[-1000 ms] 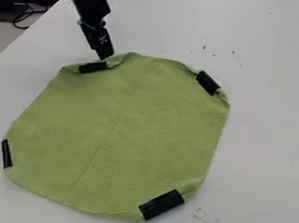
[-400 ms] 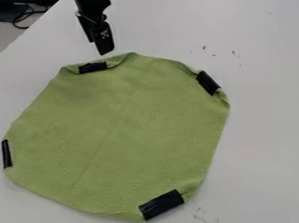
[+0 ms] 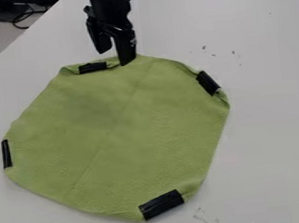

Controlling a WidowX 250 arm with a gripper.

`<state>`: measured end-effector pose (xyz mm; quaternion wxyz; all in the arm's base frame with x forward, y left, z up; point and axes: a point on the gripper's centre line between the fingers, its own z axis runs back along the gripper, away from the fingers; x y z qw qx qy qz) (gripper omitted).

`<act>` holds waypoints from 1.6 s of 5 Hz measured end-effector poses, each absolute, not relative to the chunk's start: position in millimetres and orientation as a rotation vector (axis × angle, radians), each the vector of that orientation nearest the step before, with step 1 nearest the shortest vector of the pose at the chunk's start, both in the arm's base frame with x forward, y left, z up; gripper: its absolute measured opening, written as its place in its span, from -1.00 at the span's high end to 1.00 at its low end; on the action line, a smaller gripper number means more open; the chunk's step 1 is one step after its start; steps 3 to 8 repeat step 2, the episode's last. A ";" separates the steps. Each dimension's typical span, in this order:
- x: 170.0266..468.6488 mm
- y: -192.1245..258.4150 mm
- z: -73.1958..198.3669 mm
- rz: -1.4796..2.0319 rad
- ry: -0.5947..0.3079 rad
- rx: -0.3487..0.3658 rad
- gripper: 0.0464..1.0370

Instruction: Unfold the cloth bottom right to top left

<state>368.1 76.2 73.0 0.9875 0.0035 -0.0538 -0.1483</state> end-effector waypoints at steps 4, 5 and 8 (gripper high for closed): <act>308.8 35.9 85.6 -0.116 -0.157 0.046 -0.93; 308.8 35.9 85.6 -0.116 -0.157 0.046 -0.93; 308.8 35.9 85.6 -0.116 -0.157 0.046 -0.93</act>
